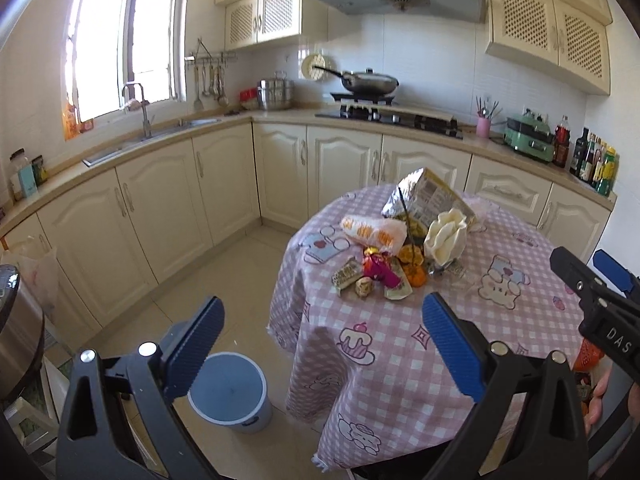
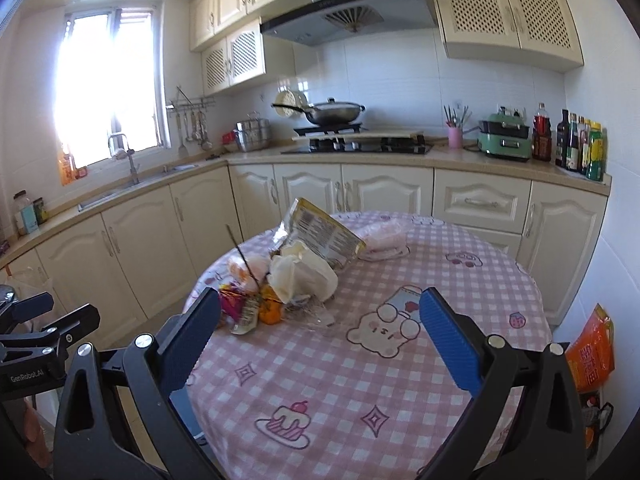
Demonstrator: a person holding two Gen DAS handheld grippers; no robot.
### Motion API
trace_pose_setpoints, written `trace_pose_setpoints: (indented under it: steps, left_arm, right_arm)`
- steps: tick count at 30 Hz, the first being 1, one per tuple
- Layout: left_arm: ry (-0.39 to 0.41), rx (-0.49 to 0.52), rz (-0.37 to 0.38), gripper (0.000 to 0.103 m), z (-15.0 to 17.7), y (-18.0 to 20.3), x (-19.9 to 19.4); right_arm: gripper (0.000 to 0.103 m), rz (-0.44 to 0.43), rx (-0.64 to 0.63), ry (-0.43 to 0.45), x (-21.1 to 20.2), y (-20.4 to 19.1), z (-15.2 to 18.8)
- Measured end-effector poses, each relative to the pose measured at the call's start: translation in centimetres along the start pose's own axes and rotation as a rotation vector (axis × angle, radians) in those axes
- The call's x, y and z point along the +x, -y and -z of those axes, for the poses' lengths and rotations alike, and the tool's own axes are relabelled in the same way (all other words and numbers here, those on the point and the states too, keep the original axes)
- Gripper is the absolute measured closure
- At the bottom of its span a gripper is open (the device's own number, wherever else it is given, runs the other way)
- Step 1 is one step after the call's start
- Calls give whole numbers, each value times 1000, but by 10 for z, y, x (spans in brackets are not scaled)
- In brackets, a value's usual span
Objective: Collect trash
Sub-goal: 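Grasp the white crumpled tissue with the right tool while the left tool grasps the pink candy wrapper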
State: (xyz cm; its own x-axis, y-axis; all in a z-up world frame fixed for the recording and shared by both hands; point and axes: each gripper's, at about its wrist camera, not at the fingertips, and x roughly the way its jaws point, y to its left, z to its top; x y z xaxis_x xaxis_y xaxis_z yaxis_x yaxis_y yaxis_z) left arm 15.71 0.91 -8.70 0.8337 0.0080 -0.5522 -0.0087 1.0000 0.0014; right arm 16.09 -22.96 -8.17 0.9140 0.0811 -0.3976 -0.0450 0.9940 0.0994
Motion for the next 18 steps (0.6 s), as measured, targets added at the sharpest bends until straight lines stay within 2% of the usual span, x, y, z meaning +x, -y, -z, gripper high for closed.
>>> trace_pose_setpoints:
  steps: [4,8,18]
  left_arm:
    - [-68,19,17,6,-2,12,40]
    - [-99,27,36,6,-7,20,72]
    - [-130,-5,64,6,-29,17,126]
  right_arm:
    - [7,17,10,-60,34,8,5]
    - [7,10,31,-114,64,12,6]
    - [7,-51,124,-144,128,7,-19]
